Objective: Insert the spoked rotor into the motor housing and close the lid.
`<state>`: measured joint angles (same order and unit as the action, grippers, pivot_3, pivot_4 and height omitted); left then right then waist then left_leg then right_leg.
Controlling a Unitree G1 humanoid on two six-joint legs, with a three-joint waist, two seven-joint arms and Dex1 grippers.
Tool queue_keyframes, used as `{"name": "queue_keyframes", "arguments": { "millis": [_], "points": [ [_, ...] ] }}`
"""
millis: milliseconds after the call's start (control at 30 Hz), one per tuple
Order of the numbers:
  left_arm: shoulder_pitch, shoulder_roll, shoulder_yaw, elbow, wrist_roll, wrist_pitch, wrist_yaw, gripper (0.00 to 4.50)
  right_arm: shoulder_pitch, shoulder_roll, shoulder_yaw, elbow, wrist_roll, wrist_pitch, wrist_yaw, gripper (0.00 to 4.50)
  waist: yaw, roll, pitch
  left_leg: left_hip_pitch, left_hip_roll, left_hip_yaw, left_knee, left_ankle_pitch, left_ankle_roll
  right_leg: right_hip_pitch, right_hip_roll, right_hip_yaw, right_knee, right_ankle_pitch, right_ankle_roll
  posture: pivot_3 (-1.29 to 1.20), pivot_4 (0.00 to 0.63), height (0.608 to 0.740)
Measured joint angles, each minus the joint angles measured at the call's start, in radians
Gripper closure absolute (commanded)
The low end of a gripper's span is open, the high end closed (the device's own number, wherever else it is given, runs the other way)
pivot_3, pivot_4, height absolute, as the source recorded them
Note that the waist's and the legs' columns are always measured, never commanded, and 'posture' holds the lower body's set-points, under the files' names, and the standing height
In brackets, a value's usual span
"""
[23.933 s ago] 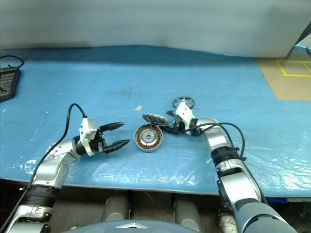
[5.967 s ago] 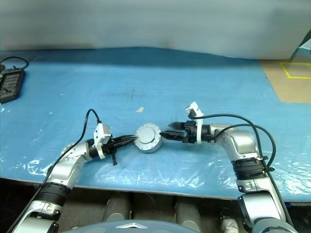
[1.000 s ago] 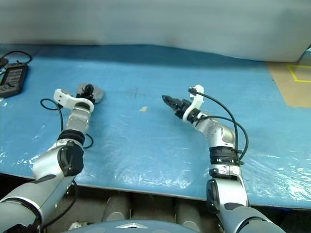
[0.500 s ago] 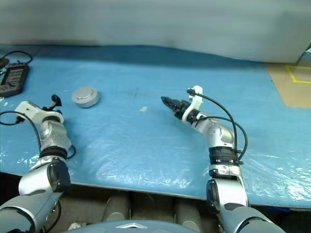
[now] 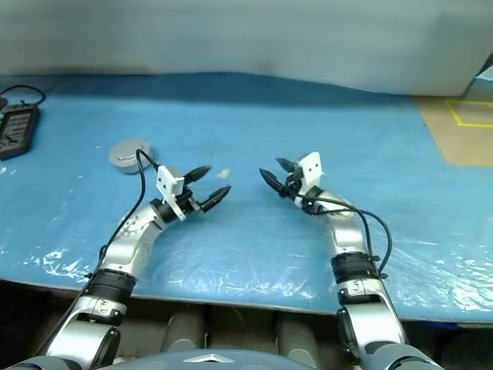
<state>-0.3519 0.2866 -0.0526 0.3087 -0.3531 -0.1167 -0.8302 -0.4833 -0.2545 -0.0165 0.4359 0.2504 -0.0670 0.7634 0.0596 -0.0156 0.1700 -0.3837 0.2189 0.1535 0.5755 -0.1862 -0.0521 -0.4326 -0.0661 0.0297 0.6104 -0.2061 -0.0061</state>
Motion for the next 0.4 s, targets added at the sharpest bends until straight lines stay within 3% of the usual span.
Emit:
{"name": "queue_keyframes", "arguments": {
  "millis": [100,233,400],
  "points": [
    [0.003,0.028,0.000,-0.008,0.004,0.000,-0.043,0.01,0.019,-0.058,0.013,-0.006,-0.012,-0.027,0.073,1.14,0.001,0.000,0.000,0.000,0.000,0.000,0.000,0.001,0.001,0.001,0.000,0.000,-0.001,0.000,0.000,0.00,0.150,0.740],
    [0.004,0.047,0.002,-0.004,0.004,-0.001,-0.094,0.00,0.047,-0.123,0.024,-0.015,-0.011,-0.025,0.170,0.04,0.006,0.000,0.000,0.000,-0.001,0.001,0.001,0.001,0.002,0.002,-0.001,0.000,-0.002,0.000,0.000,0.00,0.150,0.740],
    [-0.011,0.054,0.002,0.030,0.005,-0.002,-0.148,0.00,0.049,-0.160,0.034,-0.019,-0.030,-0.025,0.199,0.01,0.006,0.000,0.000,0.000,0.000,0.001,0.001,0.001,0.003,0.002,-0.001,0.000,-0.001,0.000,-0.001,0.00,0.150,0.740]
  ]
}}
